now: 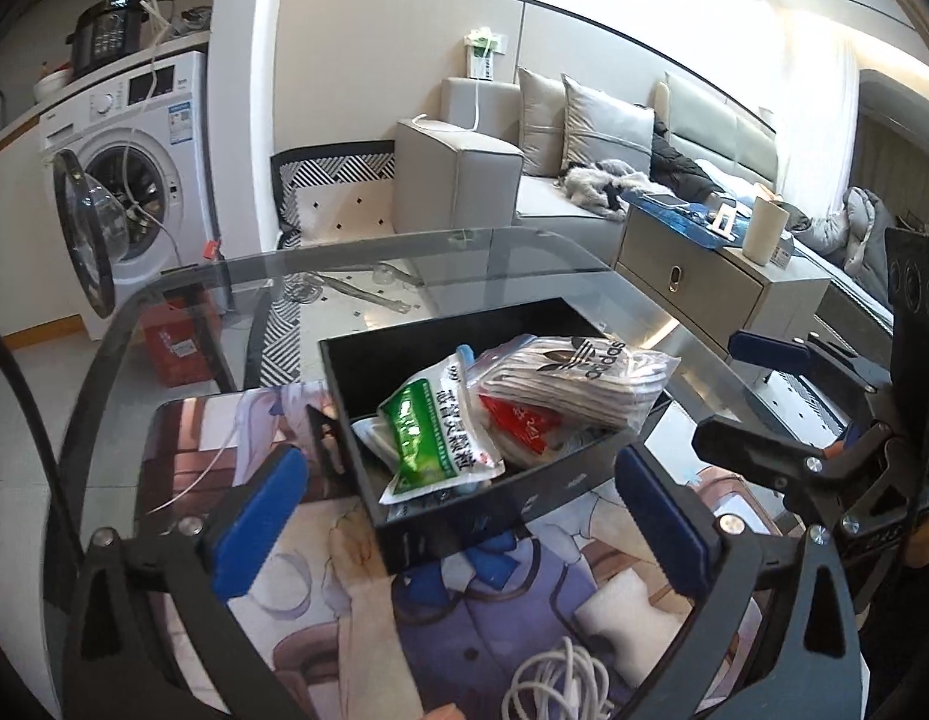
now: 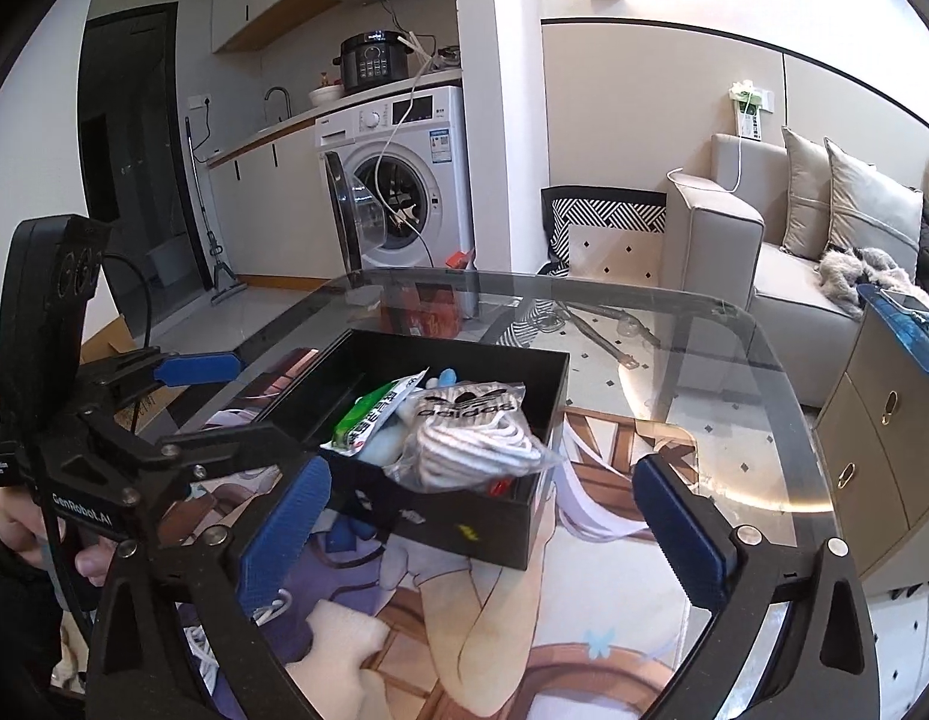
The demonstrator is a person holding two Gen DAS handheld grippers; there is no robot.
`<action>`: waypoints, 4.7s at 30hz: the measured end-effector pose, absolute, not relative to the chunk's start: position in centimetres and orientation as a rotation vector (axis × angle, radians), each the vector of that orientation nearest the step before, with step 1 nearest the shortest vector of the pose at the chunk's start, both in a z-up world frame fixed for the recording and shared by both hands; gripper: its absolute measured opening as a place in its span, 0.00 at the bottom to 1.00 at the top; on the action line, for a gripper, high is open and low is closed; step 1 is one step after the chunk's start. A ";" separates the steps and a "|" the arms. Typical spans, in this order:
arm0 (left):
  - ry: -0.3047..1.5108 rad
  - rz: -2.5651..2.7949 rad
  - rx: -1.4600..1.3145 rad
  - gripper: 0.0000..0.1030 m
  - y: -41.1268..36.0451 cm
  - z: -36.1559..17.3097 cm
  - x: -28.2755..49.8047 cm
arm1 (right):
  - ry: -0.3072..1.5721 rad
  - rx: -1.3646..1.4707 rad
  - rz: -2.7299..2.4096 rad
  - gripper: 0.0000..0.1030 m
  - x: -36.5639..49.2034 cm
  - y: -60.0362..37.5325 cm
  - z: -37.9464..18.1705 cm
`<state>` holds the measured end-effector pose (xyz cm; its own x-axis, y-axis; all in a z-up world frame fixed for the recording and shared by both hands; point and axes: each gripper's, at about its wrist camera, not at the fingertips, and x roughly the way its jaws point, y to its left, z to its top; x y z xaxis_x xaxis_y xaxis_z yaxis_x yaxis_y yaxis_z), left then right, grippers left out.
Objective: Organize soft objects
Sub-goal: 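Open both grippers to drop the packet and lace bag into the box, then grasp the white foam sheet with the right gripper while the left grasps the white cable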
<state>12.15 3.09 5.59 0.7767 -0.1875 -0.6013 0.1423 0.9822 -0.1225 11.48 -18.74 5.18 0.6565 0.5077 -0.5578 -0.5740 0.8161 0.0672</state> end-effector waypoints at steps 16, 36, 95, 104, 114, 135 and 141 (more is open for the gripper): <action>0.643 -0.103 -0.026 1.00 4.1 5.1 6.6 | 0.653 -0.107 0.628 1.00 7.6 -18.7 3.2; 0.776 -0.169 -0.014 1.00 3.2 0.3 3.4 | 0.794 -0.138 0.632 1.00 4.3 -18.0 -2.2; 0.868 -0.337 -0.007 0.29 0.7 -2.0 2.9 | 0.749 -0.293 0.758 0.40 2.0 -15.2 -3.0; 0.838 -0.332 -0.046 0.29 1.6 -1.2 2.8 | 0.713 -0.244 0.775 0.40 1.7 -15.9 -1.9; 0.752 -0.307 -0.082 0.20 2.6 2.0 3.6 | 0.655 -0.163 0.772 0.40 2.7 -17.0 0.7; 0.891 -0.263 0.028 0.52 0.3 -2.4 3.5 | 0.649 -0.151 0.750 0.40 2.8 -17.8 1.4; 0.840 -0.234 0.030 0.30 0.6 -2.4 3.3 | 0.653 -0.147 0.744 0.40 2.9 -17.9 1.3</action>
